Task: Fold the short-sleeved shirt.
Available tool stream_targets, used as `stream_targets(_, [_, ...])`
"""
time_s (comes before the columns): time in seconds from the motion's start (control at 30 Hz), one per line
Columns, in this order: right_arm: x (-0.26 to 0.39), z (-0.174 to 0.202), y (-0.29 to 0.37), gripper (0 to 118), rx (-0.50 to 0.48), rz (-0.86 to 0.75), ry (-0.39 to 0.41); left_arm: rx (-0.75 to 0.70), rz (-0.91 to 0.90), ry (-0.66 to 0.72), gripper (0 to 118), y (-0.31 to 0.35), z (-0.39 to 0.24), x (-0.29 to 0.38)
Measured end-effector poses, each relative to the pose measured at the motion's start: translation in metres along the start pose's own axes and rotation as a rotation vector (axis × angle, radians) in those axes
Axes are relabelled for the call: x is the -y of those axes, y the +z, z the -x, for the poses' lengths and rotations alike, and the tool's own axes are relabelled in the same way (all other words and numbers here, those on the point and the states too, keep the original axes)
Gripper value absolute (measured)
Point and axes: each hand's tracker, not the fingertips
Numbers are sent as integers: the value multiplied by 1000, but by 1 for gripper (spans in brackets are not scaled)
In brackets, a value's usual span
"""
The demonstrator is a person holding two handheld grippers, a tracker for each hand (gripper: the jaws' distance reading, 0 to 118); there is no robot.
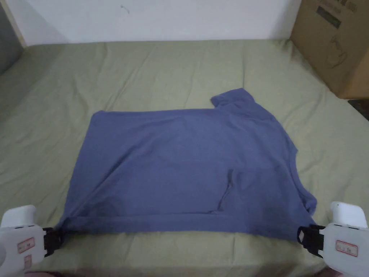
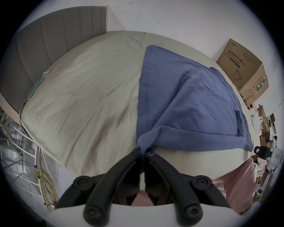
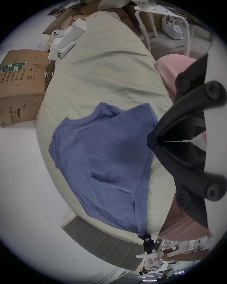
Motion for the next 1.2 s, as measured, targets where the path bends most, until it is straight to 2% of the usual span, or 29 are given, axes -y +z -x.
stream_targets(0.1, [-3, -5, 7, 3, 18, -24, 9, -4, -19, -2, 3, 5, -2, -1])
stream_targets(0.13, [-4, -7, 7, 25, 58, -21, 37, -7, -16, -7, 3, 6, -4, -2])
stream_targets(0.2, [-9, -6, 0, 80, 125, -5, 86, -17, -19, -21, 3, 6, -6, -3])
stream_targets(0.23, [-10, -6, -3, 93, 119, 11, 108, -20, -15, -27, 3, 7, -7, -5])
stream_targets(0.37, [-20, -16, -25, 91, 75, 38, 75, -22, -13, -37, 3, 6, -9, -6])
stream_targets(0.4, [-21, -18, -30, 79, 62, 51, 60, -20, -9, -37, 3, 6, -10, -6])
stream_targets(0.43, [-22, -21, -34, 27, 65, 57, 51, -22, -8, -36, 3, 5, -8, -4])
stream_targets(0.47, [-23, -21, -39, 2, 73, 72, 53, -25, -6, -35, 3, 5, -8, -5])
stream_targets(0.5, [-21, -24, -43, 2, 134, 95, 51, -25, -4, -35, 3, 5, -8, -5])
stream_targets(0.57, [-23, -27, -37, 2, 53, 93, 46, -25, -5, -31, 3, 6, -6, -3])
stream_targets(0.67, [-27, -38, -38, 2, 76, 85, 60, -27, -6, -28, 3, 8, -6, -6])
stream_targets(0.7, [-27, -40, -35, 2, 73, 65, 41, -28, -9, -27, 3, 9, -4, -5])
stream_targets(0.97, [-60, -36, -9, 2, -42, -2, -44, -38, -35, -69, 3, 20, -10, -29])
stream_targets(1.2, [-125, -23, -25, 2, -20, -55, -59, -80, -83, -134, 3, 5, -14, -95])
